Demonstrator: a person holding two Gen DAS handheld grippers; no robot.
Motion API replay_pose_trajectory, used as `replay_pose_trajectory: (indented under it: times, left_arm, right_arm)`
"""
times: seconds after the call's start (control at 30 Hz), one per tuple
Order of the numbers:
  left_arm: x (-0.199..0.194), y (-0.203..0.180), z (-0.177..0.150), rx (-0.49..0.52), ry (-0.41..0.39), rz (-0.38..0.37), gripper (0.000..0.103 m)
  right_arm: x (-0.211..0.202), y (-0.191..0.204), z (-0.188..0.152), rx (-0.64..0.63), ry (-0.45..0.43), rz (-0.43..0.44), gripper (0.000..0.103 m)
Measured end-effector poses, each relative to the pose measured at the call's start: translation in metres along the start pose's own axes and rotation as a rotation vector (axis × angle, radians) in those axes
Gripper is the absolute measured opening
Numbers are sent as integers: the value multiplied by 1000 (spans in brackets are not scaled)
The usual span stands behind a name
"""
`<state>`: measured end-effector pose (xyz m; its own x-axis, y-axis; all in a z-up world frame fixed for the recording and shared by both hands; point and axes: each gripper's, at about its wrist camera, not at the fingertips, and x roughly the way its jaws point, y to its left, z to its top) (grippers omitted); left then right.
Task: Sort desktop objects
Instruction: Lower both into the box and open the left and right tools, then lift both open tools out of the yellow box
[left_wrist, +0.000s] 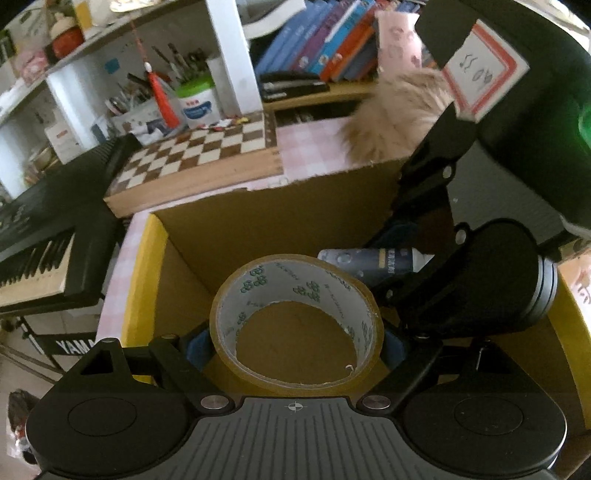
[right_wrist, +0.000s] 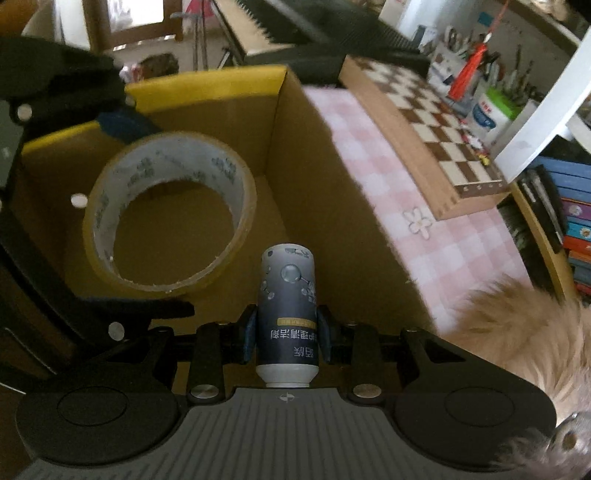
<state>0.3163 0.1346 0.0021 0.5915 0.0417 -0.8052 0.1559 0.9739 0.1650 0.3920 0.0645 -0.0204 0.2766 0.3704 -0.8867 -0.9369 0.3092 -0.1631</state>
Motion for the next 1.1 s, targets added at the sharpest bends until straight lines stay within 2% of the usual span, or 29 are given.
replay_pose_trajectory:
  times: [0.2,0.33,0.43,0.57,0.73,0.9,1.1]
  left_arm:
    - [7,2,3,2,50,-20,90]
    - [7,3,3,-1,44,-20,90]
    - [5,2,2,4,25,-15,91]
    - [-9,3,-1,5,-57,11,94]
    - [-32,12,0,-62,-154,32,94]
    - [-62,20,-1,-149,-259,51,94]
    - [-100,21,-10,-202,-363,87,95]
  right_arm:
    - [5,9,-1,-70,35,-26,30]
    - [5,9,-1,-67,43,-36,30]
    - [-1,9,-2,-46,15,-42,32]
    - [-14,8,-4,-21,-38,-65,39]
    - [-42,0,-5,63,-126,-95,45]
    - [-79,-5,-7,163,-241,-142,47]
    - [-118,-3,-16,285,-364,-192,47]
